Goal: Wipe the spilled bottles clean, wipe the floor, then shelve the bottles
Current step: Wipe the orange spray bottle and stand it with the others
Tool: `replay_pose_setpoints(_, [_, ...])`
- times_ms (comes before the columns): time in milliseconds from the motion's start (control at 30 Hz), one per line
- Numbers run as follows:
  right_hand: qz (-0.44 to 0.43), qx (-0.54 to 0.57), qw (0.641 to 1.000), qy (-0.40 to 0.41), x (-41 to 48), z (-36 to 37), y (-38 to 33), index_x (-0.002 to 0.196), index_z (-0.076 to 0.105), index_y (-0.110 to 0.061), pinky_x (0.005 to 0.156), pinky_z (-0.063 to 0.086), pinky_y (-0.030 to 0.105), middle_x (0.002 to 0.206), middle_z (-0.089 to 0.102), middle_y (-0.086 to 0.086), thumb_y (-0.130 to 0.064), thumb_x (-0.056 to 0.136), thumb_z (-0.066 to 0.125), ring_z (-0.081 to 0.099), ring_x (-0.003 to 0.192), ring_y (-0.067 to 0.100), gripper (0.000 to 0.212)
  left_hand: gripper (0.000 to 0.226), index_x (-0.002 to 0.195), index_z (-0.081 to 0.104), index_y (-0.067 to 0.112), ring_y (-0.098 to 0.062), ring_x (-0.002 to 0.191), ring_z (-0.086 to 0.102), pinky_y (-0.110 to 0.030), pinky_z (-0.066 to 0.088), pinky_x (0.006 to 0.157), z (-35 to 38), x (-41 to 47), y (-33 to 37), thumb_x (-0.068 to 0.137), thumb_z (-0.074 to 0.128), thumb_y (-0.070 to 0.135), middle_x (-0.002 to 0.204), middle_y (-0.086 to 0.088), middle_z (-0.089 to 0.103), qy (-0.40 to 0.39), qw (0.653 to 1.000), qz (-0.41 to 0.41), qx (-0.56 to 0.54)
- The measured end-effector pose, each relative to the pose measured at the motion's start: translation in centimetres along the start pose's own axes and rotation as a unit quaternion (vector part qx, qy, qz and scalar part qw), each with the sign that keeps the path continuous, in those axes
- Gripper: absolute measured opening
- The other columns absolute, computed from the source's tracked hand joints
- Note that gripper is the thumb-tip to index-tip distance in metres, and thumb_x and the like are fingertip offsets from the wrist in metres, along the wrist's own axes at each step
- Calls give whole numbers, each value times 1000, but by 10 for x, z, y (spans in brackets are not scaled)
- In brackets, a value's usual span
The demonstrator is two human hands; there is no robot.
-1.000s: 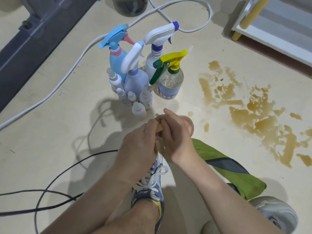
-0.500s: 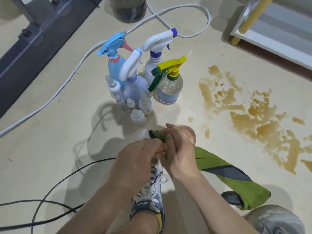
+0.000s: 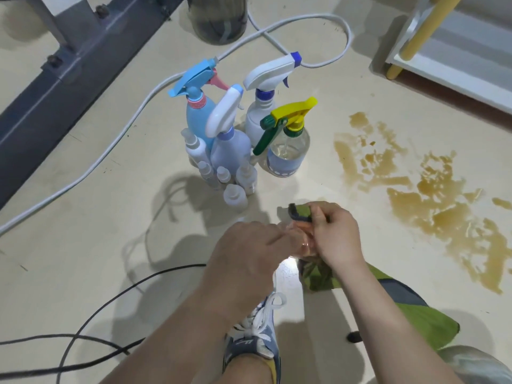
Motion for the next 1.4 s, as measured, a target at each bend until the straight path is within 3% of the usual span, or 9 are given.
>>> replay_pose_setpoints(200, [-128,78,985,-84,-26,6,-11,94,77,-24,96,46,33,98,73,-14,-34,96,54,62,103,9,26,33,98,68,24,-23,72,56,-36,41,61,8,-12,18,76,52,5,83,4,63,-18,996,85,18])
replay_pose_setpoints(300, [-53,19,997,-55,9,3,25,86,77,-30,100,45,48,97,74,-14,-47,86,55,64,105,14,28,38,101,65,29,-21,75,57,-32,38,66,9,-14,13,72,59,6,87,8,64,-22,996,83,0])
replay_pose_setpoints(467, [101,189,977,5,14,-14,45,112,70,-18,99,50,33,110,72,9,-27,87,74,64,96,9,26,45,109,69,29,-12,80,59,-31,45,69,1,-22,-22,75,53,4,92,13,64,-14,995,-7,-98])
replay_pose_setpoints(600, [33,-16,999,-10,-16,-25,43,142,49,-17,112,36,39,139,54,2,-35,96,59,47,130,18,50,38,110,67,34,-5,88,62,-20,49,76,-1,-34,-54,85,55,7,93,15,64,46,968,-116,-220])
replay_pose_setpoints(733, [82,21,996,-30,-43,-9,66,125,62,-14,96,43,25,103,66,-4,-13,96,57,62,110,21,30,37,110,63,34,-9,90,64,-21,49,77,1,-38,-57,85,57,7,94,12,64,62,958,-143,-243])
replay_pose_setpoints(900, [123,95,986,55,-38,-47,68,99,73,-17,93,54,39,93,73,-3,-6,91,63,68,95,19,17,34,109,61,39,-9,90,62,-19,48,79,1,-44,-66,84,58,17,93,11,65,67,947,-182,-255])
replay_pose_setpoints(1100, [125,-168,974,-86,-72,-18,100,106,60,-13,78,48,34,99,62,4,-37,79,78,60,98,26,40,32,110,63,37,-2,89,60,-10,43,77,2,-42,-68,82,57,22,91,11,64,78,942,-217,-244])
replay_pose_setpoints(1200, [78,-73,994,-40,-70,-30,76,84,65,-16,74,47,30,87,69,3,-16,86,72,66,88,23,7,28,107,67,34,-1,91,60,-9,43,78,1,-37,-62,84,56,22,91,10,65,74,945,-209,-240])
replay_pose_setpoints(1400, [-157,50,984,-66,-76,-50,-62,81,62,-23,79,43,22,92,55,-5,-14,91,65,57,90,13,14,14,102,60,37,-2,87,57,-23,43,75,3,-33,-67,93,52,30,91,16,64,76,931,-274,-230])
Point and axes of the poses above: each hand's wrist, its own x-axis towards the middle knuckle, its own z-axis out of the palm, y = z × x, the point moved 10 cm from there along x, towards the middle knuckle
